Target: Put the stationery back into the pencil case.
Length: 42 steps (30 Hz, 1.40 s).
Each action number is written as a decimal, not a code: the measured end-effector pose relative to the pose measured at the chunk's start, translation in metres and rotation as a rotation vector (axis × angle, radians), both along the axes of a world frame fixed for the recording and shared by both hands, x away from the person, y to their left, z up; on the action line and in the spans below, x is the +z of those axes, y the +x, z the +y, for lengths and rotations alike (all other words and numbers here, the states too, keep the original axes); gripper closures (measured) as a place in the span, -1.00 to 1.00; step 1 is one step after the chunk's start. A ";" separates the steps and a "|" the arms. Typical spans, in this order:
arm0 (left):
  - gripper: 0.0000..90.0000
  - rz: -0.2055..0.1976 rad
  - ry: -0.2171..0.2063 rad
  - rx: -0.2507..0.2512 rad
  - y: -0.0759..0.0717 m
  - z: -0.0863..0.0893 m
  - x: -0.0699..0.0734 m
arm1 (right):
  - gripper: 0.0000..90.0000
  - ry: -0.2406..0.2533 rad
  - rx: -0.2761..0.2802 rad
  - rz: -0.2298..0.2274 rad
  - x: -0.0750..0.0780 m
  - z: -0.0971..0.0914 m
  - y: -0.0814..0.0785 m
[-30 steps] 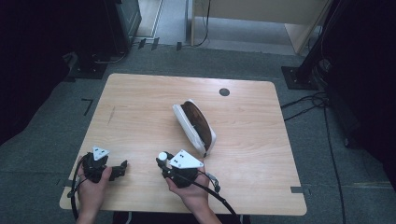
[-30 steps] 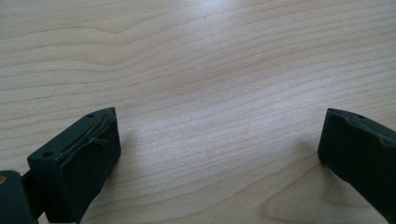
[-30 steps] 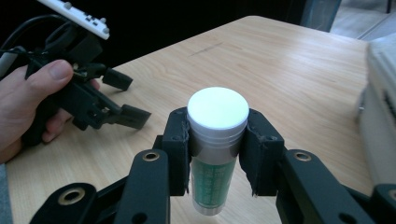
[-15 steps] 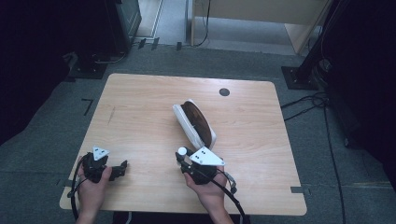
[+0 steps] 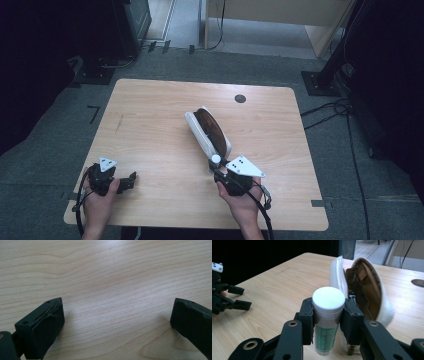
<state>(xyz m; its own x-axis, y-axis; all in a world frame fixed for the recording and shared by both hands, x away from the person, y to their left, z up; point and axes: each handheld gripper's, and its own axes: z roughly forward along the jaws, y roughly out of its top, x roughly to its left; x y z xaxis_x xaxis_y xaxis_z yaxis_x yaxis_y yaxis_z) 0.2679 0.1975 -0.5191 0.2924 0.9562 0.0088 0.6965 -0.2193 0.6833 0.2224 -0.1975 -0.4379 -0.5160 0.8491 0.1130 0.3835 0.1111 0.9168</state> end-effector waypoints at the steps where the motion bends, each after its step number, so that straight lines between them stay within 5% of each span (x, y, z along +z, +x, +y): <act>1: -1.00 0.000 0.000 0.000 0.000 0.000 0.000 | 0.46 0.000 -0.001 0.000 0.001 -0.002 0.000; 20: -1.00 0.001 0.001 -0.002 0.000 0.000 0.000 | 0.46 -0.007 -0.084 -0.028 0.014 -0.033 0.003; 42: -1.00 0.000 0.000 0.000 0.000 0.000 0.000 | 0.46 -0.021 -0.094 -0.082 0.031 -0.015 0.047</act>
